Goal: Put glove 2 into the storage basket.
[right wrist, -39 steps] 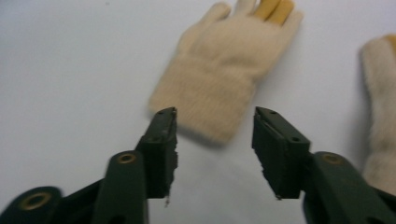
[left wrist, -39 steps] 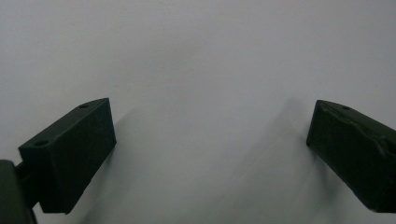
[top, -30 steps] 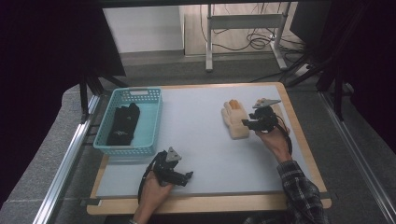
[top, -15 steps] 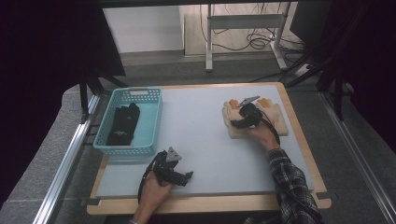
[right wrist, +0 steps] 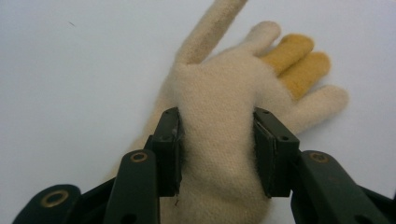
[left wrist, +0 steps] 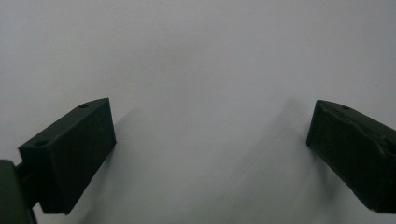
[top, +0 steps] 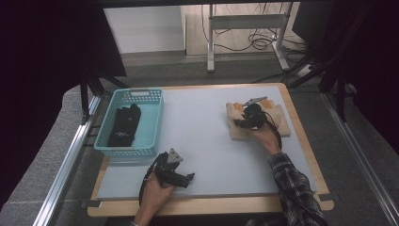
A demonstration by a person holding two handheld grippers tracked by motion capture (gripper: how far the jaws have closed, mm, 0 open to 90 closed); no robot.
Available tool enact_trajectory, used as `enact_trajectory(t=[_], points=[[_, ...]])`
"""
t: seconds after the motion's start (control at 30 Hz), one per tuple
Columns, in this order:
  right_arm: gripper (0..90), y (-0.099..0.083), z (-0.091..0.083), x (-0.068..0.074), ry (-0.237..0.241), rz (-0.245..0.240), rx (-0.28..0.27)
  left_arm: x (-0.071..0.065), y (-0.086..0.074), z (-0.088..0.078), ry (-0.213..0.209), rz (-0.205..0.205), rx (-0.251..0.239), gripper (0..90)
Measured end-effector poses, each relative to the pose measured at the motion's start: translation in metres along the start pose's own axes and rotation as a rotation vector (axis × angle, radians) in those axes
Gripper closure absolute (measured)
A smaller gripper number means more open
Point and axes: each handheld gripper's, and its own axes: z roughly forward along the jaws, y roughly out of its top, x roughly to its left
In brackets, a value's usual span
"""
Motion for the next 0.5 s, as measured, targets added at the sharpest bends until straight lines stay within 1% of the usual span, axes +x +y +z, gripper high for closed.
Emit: enact_trajectory(t=[0.03,0.07,0.1,0.13,0.2,0.27,0.3,0.33,0.43,0.5], points=[[56.3,0.003,-0.010,0.007,0.005,0.009,-0.023,0.000,0.000,0.000,0.000,0.000,0.000,1.4],[56.3,0.003,-0.010,0.007,0.005,0.009,-0.023,0.000,0.000,0.000,0.000,0.000,0.000,1.4],[55.9,0.006,-0.023,0.016,0.009,0.004,-0.054,0.000,0.000,0.000,0.000,0.001,0.000,1.4],[55.6,0.006,-0.027,0.020,0.012,0.005,-0.064,0.000,0.000,0.000,0.001,0.002,0.002,1.4],[55.2,0.008,-0.039,0.033,0.029,0.001,-0.098,0.000,0.000,0.000,0.001,0.002,0.002,1.4],[55.0,0.008,-0.048,0.048,0.042,-0.003,-0.111,0.000,0.000,0.000,0.000,0.001,0.001,1.4],[55.0,0.008,-0.048,0.048,0.042,-0.003,-0.111,0.000,0.000,0.000,0.000,0.001,0.001,1.4],[54.7,0.006,-0.057,0.066,0.057,0.000,-0.120,0.000,0.000,0.000,0.000,0.001,0.001,1.4],[54.4,0.002,-0.062,0.087,0.068,-0.005,-0.127,0.000,0.000,0.000,0.001,0.001,0.000,1.4],[54.2,-0.003,-0.062,0.100,0.065,-0.009,-0.130,0.000,0.000,0.000,0.001,-0.001,-0.003,1.5]])
